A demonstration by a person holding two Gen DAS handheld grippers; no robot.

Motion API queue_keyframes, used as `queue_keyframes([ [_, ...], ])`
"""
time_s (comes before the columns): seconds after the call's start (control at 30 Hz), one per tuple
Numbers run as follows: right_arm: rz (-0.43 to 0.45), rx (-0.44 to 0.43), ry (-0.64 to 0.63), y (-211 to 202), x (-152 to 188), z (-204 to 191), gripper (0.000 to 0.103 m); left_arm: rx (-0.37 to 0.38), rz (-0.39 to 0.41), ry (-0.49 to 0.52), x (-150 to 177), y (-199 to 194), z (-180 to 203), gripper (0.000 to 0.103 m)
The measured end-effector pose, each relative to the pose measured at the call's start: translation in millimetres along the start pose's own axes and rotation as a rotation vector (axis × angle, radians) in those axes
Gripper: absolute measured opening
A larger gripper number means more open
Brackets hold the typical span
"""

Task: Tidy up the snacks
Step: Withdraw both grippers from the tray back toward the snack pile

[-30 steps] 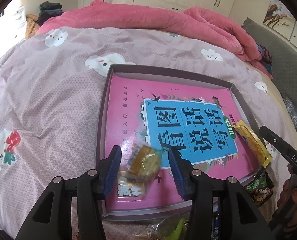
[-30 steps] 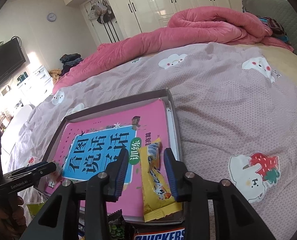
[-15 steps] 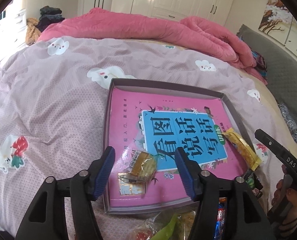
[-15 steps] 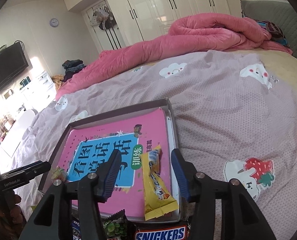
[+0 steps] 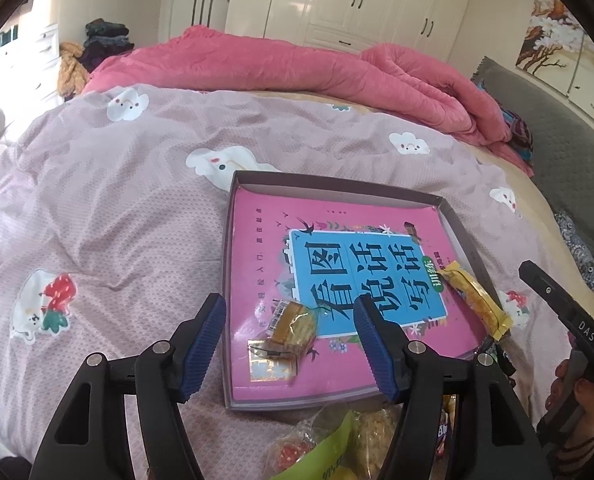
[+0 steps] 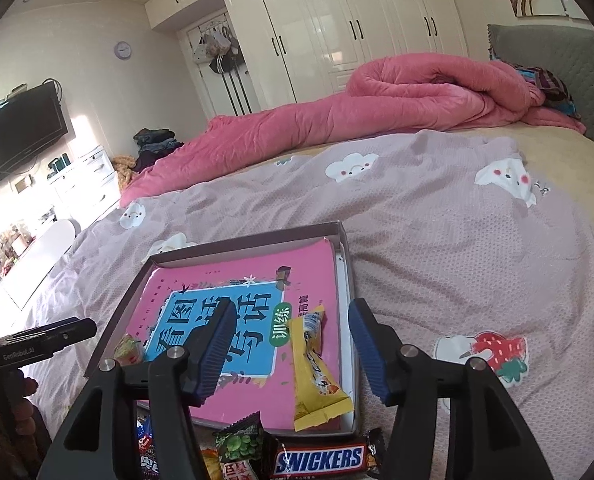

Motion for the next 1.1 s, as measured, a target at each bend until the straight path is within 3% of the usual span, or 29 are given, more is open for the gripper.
queue_keyframes([
  [0.67,-0.009,0.007,0.012,-25,16,-5,0.064,-0.002,-0.014,0.017,22,-31,-11,0.068],
  [1.1,-0.035,0.001,0.011,-36,32,-17,0.066,0.014,-0.037,0.084,45,-42,4,0.068],
])
Point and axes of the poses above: each gripper's, at about its wrist camera, not at the fingertips, and y roughly the way its jaws point, z to its right, x to its underside, the point moved 8 cm from there along y, roughly the way its jaws point, and after that the axes turned 1 degree about -x, right-handed, at the moved point
